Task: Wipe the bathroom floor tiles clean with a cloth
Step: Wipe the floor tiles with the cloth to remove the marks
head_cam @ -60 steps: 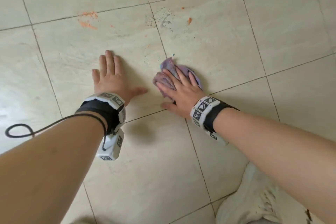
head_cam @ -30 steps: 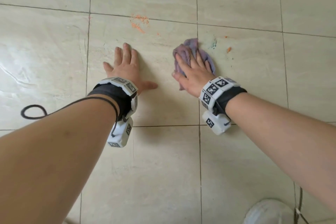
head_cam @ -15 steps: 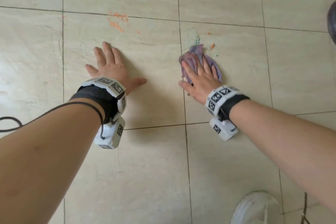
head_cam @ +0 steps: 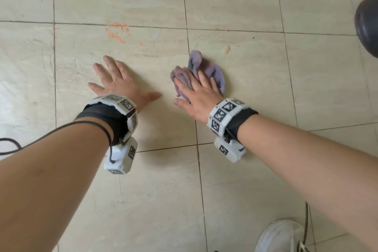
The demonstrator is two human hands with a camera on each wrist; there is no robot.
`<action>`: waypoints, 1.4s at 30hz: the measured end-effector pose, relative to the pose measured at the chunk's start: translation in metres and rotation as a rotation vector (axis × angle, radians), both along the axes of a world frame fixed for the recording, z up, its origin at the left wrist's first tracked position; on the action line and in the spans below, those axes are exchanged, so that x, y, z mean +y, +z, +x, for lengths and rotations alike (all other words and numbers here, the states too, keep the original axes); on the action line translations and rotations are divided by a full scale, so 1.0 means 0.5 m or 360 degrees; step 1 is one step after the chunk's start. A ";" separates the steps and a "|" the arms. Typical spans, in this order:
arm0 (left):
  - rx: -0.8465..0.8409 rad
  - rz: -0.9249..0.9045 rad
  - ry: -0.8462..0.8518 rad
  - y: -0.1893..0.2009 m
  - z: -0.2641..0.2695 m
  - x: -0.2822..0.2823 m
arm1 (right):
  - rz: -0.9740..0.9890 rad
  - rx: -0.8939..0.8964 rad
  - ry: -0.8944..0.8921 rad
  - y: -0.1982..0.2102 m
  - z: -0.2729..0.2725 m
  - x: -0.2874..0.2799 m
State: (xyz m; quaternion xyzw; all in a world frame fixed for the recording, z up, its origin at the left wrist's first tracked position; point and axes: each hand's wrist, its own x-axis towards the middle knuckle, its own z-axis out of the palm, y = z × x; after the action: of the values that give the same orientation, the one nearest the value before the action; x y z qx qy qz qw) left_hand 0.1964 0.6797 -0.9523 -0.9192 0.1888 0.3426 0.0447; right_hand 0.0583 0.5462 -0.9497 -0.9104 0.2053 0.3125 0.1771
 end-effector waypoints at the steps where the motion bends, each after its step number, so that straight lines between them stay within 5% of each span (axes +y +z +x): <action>1: -0.0003 -0.0004 -0.0004 -0.003 0.000 0.001 | -0.0039 -0.0001 0.0011 -0.006 -0.022 0.001; 10: -0.0072 -0.0003 0.0072 -0.001 -0.011 -0.036 | -0.0238 -0.0090 -0.0509 -0.015 -0.212 -0.069; 20: -0.0044 -0.0049 -0.0033 -0.001 -0.083 -0.093 | -0.0347 -0.0084 -0.0963 -0.038 -0.265 -0.058; 27: -0.0002 -0.0028 0.0013 0.004 -0.117 -0.162 | -0.0329 0.0017 -0.1336 -0.029 -0.255 -0.162; 31: -0.0022 -0.0013 0.0007 0.001 -0.122 -0.163 | -0.0300 -0.0034 -0.1298 -0.030 -0.174 -0.215; 36: -0.0055 -0.0008 0.0041 -0.003 -0.124 -0.170 | -0.0119 -0.0194 -0.0884 -0.028 -0.070 -0.165; 42: -0.0060 -0.0004 0.0033 -0.008 -0.120 -0.173 | -0.0197 -0.0294 -0.0838 -0.031 -0.192 -0.067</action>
State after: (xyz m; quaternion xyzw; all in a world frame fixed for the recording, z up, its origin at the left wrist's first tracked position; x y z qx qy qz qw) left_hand 0.1363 0.5931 -0.9564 -0.9275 0.1790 0.3254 0.0434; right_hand -0.0378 0.5126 -0.9651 -0.8595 0.4362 0.1585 0.2143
